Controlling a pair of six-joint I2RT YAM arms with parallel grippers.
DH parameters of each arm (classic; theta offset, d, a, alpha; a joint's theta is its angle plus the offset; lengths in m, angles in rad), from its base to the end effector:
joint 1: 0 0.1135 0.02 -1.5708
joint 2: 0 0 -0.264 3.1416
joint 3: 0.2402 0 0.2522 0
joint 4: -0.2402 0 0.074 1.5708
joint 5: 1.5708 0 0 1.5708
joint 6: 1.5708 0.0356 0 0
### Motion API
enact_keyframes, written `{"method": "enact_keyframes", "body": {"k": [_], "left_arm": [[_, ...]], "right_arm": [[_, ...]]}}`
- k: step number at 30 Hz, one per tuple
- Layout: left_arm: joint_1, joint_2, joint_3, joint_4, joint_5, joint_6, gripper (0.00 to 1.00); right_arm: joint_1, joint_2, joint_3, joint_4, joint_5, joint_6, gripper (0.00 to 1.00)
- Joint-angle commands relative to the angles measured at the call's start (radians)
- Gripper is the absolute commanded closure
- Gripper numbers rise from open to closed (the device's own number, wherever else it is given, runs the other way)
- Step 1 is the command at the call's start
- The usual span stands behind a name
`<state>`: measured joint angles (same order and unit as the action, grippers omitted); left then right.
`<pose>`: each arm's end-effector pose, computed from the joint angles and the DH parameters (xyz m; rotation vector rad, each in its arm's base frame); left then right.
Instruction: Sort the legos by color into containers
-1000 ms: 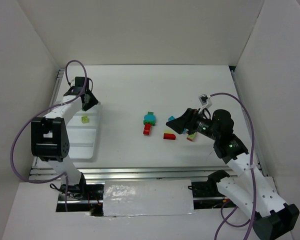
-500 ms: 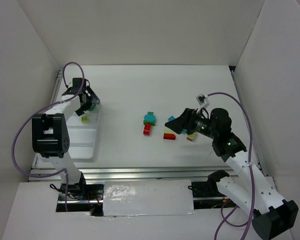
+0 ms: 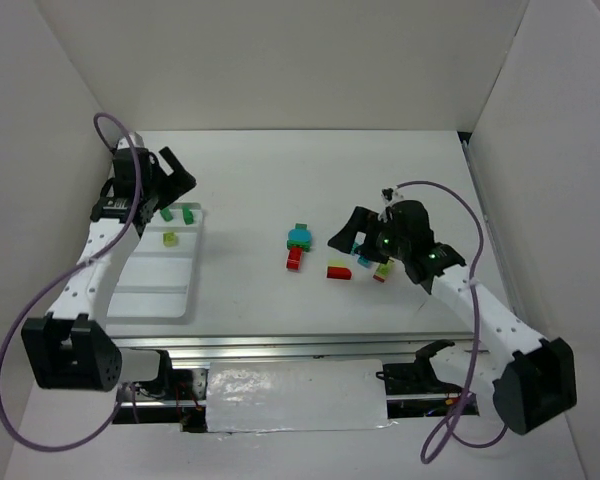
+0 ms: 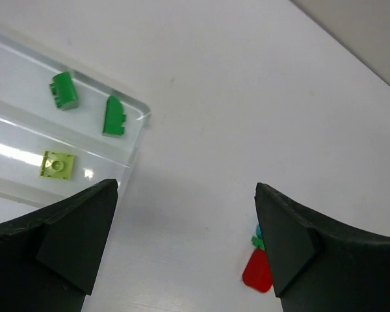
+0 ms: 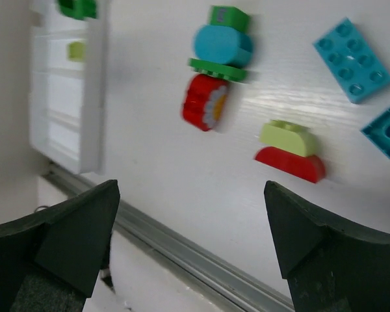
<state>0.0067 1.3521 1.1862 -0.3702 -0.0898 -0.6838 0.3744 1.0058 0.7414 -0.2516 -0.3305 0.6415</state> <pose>0.3083 0.0053 0.3340 -0.7682 1.9759 -0.3107 0.2047 0.0928 0.2772 0.0809 2.2013 0.9406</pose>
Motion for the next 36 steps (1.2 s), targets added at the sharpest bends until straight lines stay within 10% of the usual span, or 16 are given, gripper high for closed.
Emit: {"method": "enact_keyframes", "body": {"k": [1, 9, 21, 36], "left_arm": [[-0.057, -0.115, 0.007, -0.044, 0.081, 0.107, 0.01], [-0.083, -0.316, -0.031, -0.170, 0.229, 0.305, 0.00], [-0.094, -0.415, -0.272, -0.096, 0.262, 0.339, 0.00], [-0.100, -0.423, -0.272, -0.101, 0.259, 0.352, 0.01]], "right_arm": [[0.055, 0.124, 0.075, -0.081, 0.183, -0.003, 0.00], [0.257, 0.426, 0.329, -0.188, 0.554, 0.110, 0.00], [0.342, 0.980, 0.815, -0.365, 0.714, 0.199, 0.00], [0.345, 1.119, 0.869, -0.353, 0.709, 0.158, 0.18]]}}
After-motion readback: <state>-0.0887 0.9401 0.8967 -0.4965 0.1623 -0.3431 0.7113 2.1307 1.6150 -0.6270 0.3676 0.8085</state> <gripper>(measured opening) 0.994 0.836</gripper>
